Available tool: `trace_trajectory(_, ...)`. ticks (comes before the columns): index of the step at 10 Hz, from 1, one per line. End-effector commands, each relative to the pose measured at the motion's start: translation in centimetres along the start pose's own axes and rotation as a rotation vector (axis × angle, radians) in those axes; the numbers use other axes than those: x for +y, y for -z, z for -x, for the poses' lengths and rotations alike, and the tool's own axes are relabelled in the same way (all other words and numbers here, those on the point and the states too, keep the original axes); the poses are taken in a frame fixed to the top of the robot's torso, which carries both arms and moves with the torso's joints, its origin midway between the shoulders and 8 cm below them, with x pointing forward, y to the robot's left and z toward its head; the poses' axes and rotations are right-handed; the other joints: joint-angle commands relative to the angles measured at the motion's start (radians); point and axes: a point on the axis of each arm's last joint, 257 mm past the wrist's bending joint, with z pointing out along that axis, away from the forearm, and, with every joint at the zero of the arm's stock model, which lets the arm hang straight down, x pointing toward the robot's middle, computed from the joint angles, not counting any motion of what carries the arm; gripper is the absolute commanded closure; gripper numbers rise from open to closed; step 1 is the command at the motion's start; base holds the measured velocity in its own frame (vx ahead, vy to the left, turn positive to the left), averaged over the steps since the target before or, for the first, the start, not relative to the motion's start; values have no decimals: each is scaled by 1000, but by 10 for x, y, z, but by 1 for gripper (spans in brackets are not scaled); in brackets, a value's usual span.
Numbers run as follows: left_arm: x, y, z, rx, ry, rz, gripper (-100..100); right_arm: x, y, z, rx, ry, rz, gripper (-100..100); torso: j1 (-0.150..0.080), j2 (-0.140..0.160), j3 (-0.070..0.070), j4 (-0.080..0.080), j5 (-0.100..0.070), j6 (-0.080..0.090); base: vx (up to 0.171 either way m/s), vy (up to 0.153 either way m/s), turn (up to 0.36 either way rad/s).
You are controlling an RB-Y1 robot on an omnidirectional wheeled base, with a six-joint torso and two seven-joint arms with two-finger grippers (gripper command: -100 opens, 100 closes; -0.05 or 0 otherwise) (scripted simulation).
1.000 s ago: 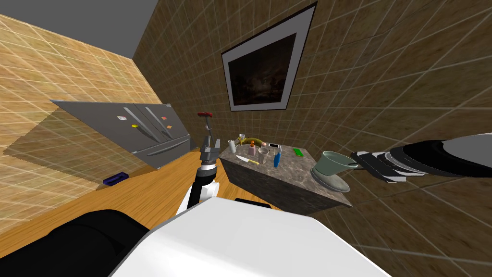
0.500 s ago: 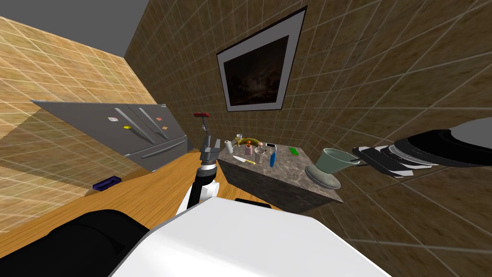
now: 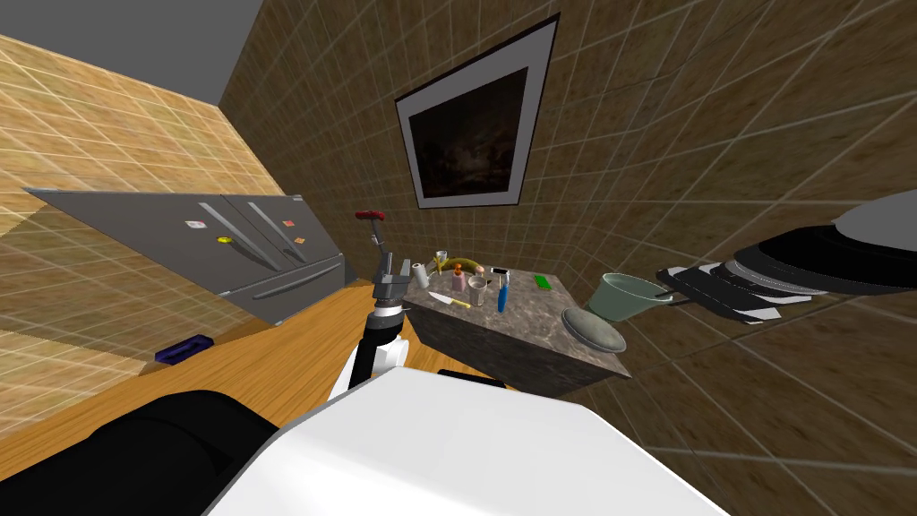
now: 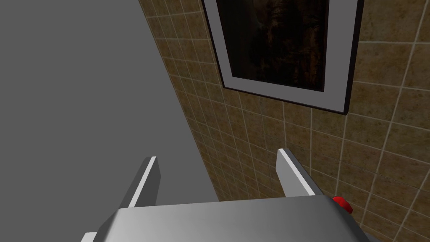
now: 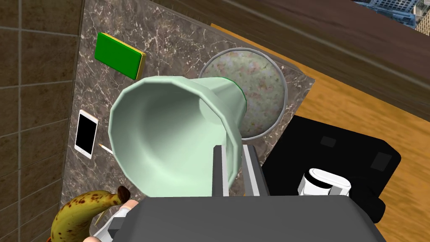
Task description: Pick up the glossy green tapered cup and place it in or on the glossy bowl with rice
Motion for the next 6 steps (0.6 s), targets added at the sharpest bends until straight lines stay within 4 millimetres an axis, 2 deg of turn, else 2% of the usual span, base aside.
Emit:
trace_trajectory(1,0,0,0,0,0,0,0,0,0,0,0,0,0,100,0,0,0,0,0,0,15,-20,-1)
trace_trajectory(2,0,0,0,0,0,0,0,0,0,0,0,2,1,-100,2,1,1,0,0,0,0,0,0)
trace_trajectory(6,0,0,0,0,0,0,0,0,0,0,-1,2,1,-100,2,2,1,0,0,0,0,0,0)
